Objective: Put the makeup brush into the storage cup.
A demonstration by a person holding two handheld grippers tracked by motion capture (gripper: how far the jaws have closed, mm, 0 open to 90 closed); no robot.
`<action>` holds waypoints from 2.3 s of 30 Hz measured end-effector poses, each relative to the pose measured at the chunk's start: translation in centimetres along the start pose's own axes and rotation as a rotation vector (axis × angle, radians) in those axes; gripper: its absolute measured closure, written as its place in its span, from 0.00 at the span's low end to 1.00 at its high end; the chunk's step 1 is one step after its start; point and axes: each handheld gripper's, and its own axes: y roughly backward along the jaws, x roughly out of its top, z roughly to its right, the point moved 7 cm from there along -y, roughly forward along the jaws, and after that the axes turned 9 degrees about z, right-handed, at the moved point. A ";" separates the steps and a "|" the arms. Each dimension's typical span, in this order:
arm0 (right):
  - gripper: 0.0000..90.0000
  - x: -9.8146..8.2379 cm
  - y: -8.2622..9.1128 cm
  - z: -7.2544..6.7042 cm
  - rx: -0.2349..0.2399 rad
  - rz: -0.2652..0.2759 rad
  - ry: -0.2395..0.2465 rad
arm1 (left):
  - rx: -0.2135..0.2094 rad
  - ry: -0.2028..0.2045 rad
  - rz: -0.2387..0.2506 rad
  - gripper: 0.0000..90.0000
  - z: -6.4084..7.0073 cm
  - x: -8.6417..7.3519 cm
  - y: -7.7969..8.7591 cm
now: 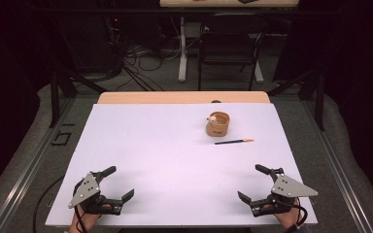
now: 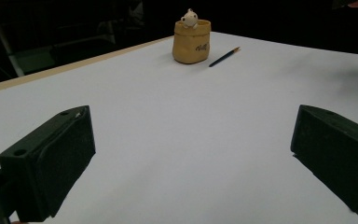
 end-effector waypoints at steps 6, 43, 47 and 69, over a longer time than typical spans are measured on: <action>0.00 -0.1 -0.2 0.2 0.001 0.002 -0.009 | 0.002 0.005 0.000 0.00 0.0 0.0 -0.2; 0.00 -1.0 -2.5 2.8 -0.023 -0.065 0.001 | 0.007 0.014 0.008 0.00 -0.1 0.1 -0.3; 0.00 -1.2 -2.9 3.1 -0.015 -0.079 -0.002 | 0.003 0.014 0.008 0.00 -0.1 0.1 -0.3; 0.00 -2.0 -5.1 5.3 -0.005 -0.123 -0.011 | 0.000 0.017 0.014 0.00 -0.1 0.2 0.0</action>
